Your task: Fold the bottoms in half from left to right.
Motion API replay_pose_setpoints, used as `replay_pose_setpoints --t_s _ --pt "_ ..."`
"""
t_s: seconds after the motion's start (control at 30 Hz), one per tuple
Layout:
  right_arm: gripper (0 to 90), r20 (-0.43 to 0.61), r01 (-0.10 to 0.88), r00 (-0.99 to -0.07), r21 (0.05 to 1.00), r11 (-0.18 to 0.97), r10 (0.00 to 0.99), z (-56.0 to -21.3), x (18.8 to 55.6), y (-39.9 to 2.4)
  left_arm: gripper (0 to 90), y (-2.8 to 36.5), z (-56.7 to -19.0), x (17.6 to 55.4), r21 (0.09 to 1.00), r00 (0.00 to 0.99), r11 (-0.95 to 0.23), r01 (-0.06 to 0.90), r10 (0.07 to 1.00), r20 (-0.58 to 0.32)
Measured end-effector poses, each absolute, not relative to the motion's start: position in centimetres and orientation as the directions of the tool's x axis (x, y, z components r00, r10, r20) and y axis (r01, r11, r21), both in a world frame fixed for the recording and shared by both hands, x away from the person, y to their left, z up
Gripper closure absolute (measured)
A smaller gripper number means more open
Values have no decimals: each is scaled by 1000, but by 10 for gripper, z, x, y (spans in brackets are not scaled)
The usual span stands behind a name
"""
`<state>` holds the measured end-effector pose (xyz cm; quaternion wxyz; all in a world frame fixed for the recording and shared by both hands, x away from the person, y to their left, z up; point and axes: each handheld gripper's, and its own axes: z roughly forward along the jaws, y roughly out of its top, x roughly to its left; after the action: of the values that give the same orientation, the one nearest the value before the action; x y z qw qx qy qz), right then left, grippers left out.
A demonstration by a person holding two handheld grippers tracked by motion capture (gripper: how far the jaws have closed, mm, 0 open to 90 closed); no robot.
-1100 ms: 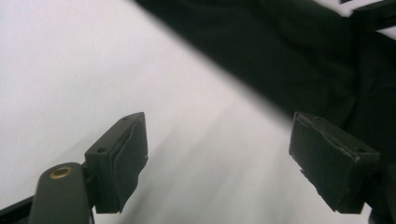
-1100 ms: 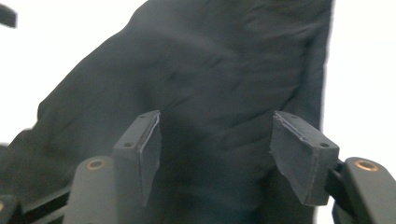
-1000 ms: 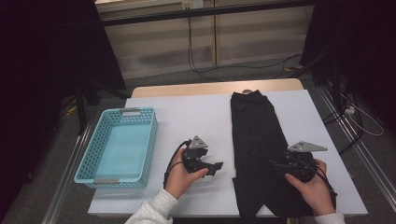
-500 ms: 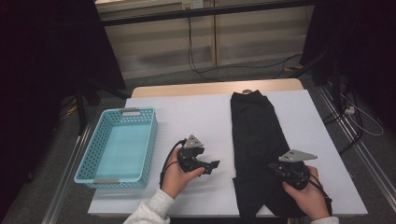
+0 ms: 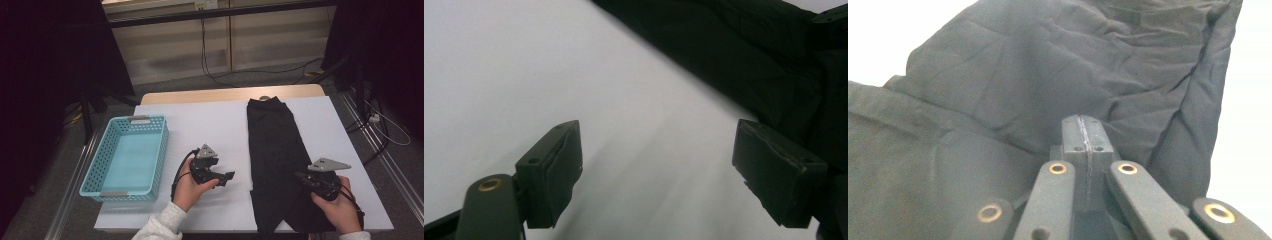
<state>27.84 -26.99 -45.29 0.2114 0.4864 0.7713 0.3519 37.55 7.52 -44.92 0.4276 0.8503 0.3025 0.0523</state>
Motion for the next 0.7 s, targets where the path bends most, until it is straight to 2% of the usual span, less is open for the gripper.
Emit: replay_pose_setpoints --t_s 0.03,0.07,0.1,0.13,0.17,0.23,0.27,0.33,0.4,0.47,0.5,0.53,0.57,0.7 --pt "900 59 595 -460 761 258 886 -452 278 -272 203 75 -449 376 759 809 -448 472 562 -171" --pt "876 58 583 -471 769 262 880 -451 277 -272 203 76 -449 376 758 809 -450 472 562 -171" --pt "788 62 580 -476 772 260 877 -450 277 -270 203 77 -449 377 760 809 -447 473 562 -173" --pt "788 62 580 -476 772 260 877 -450 277 -270 201 77 -449 377 760 809 -447 473 562 -173" --pt "688 46 574 -475 773 270 879 -448 277 -265 200 78 -448 378 758 806 -442 479 564 -180" --pt "673 39 568 -492 771 287 870 -447 277 -262 200 79 -448 378 759 804 -438 482 565 -184" --pt "603 53 563 -507 776 284 860 -443 275 -255 198 80 -448 378 759 803 -438 481 568 -181" --pt "599 52 560 -514 776 290 856 -442 275 -253 198 81 -447 378 760 802 -436 482 569 -182" --pt "554 66 568 -529 768 295 846 -446 275 -247 196 81 -447 377 760 799 -434 484 573 -182" --pt "565 63 577 -528 759 303 847 -449 275 -246 196 82 -448 377 758 797 -432 488 574 -186" --pt "725 63 595 -549 730 336 834 -458 275 -242 196 82 -448 378 759 797 -431 488 574 -186" --pt "725 63 595 -549 730 336 834 -458 275 -242 196 82 -448 378 759 797 -431 488 574 -186" --pt "875 78 583 -577 737 344 813 -461 274 -240 197 84 -447 379 761 794 -427 489 579 -186" --pt "900 80 589 -580 729 349 811 -459 274 -240 197 84 -448 379 761 791 -424 490 583 -185"
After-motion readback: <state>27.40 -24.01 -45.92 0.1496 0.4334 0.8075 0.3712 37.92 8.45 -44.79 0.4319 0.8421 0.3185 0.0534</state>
